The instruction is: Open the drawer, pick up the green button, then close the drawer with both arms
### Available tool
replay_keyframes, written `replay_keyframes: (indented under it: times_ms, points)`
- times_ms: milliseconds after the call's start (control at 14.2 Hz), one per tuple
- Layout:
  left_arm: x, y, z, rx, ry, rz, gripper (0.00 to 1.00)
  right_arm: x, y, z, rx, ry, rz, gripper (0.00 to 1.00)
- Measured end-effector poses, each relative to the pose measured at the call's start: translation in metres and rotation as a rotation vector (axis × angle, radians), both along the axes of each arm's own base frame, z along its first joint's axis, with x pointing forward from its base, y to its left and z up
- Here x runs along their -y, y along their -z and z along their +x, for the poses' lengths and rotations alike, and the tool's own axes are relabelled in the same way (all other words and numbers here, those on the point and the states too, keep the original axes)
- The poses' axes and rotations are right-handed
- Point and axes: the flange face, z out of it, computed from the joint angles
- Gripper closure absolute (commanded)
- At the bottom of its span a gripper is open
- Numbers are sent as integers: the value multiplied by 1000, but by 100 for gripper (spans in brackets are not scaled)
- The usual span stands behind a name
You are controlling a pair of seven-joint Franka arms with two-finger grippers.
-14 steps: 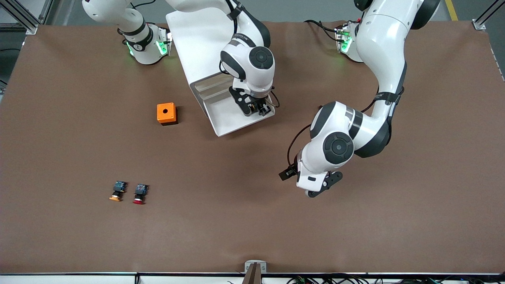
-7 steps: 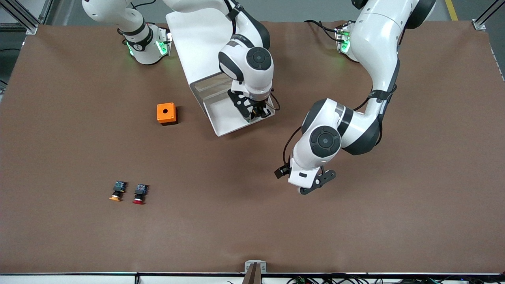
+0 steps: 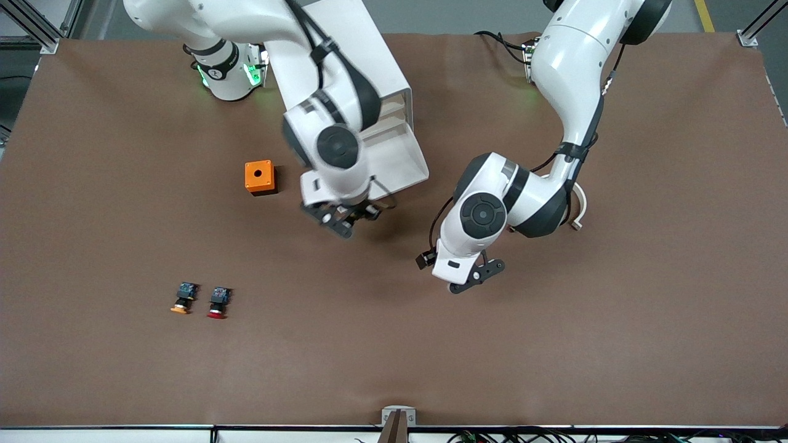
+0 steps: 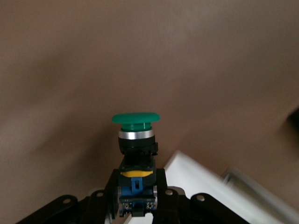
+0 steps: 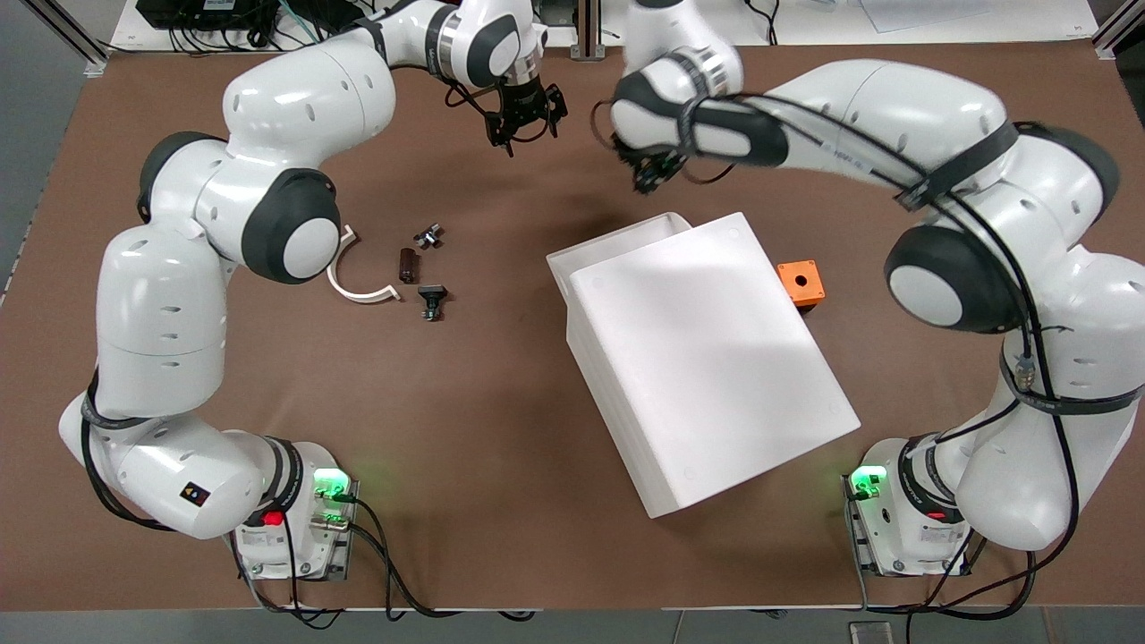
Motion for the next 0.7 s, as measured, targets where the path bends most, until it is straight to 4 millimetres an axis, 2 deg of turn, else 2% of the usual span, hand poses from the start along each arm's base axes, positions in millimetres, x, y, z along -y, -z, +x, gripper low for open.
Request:
replay_keyframes:
  times_ms: [141,352,562,703]
  points:
    - [9,9,-9,6,3,-3,0,61,1,38,-5,-106,19,100]
    - [32,17,-27,8,-15,-4,0,140,5,74,-12,-235,42,99]
    - [61,20,-52,0,-15,2,0,204,18,98,19,-330,59,99]
    - [80,23,-70,-6,0,7,0,234,38,108,39,-371,60,99]
